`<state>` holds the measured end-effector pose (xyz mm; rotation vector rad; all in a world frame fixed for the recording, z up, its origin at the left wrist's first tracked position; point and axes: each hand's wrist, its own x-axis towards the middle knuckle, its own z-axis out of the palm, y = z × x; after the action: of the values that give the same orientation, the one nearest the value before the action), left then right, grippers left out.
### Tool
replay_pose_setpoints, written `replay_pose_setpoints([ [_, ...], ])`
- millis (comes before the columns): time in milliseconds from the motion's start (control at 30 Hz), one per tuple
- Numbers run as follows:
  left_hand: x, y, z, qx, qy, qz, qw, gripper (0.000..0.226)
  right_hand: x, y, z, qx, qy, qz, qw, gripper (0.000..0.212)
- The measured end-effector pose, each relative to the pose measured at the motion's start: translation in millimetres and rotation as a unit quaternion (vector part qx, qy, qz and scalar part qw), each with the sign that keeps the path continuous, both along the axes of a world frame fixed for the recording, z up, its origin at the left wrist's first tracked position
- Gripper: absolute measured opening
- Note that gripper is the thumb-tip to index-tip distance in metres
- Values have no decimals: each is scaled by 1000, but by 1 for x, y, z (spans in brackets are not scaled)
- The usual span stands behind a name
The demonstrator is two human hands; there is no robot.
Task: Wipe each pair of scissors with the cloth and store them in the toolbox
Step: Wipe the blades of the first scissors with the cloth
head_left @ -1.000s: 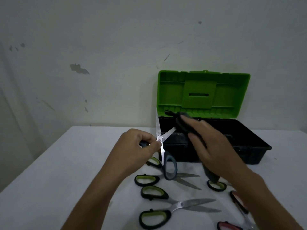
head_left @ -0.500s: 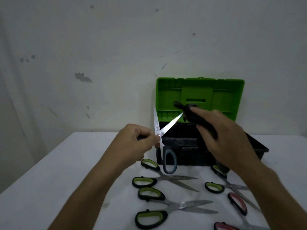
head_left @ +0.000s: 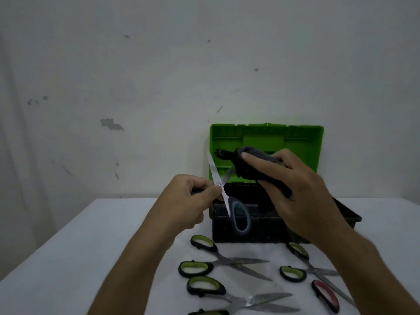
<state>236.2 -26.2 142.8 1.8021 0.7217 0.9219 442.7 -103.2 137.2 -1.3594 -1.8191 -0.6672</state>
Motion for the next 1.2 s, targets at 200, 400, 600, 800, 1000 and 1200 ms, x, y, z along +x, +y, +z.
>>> replay_pose_setpoints([
  [200,6,-2,-16,68,-21,39,997,27,-3,6,-16,-65,-55,-20,996,51],
  [400,-16,-24,-97,-1,2,33,999,34,-33,-13,-79,-134,-43,-48,989,54],
  [600,-37,-46,-148,-10,11,37,999,34,-52,-40,-138,-151,-97,-21,983,71],
  [800,-36,-48,-151,-4,7,30,1000,31,-54,-38,-134,-87,-40,-77,992,56],
  [1000,-45,-48,-152,8,-16,42,999,28,-57,-39,-140,-103,-70,-31,992,54],
  [1200,-39,-53,-155,14,10,49,999,24,-44,-45,-139,-84,-72,-20,994,53],
])
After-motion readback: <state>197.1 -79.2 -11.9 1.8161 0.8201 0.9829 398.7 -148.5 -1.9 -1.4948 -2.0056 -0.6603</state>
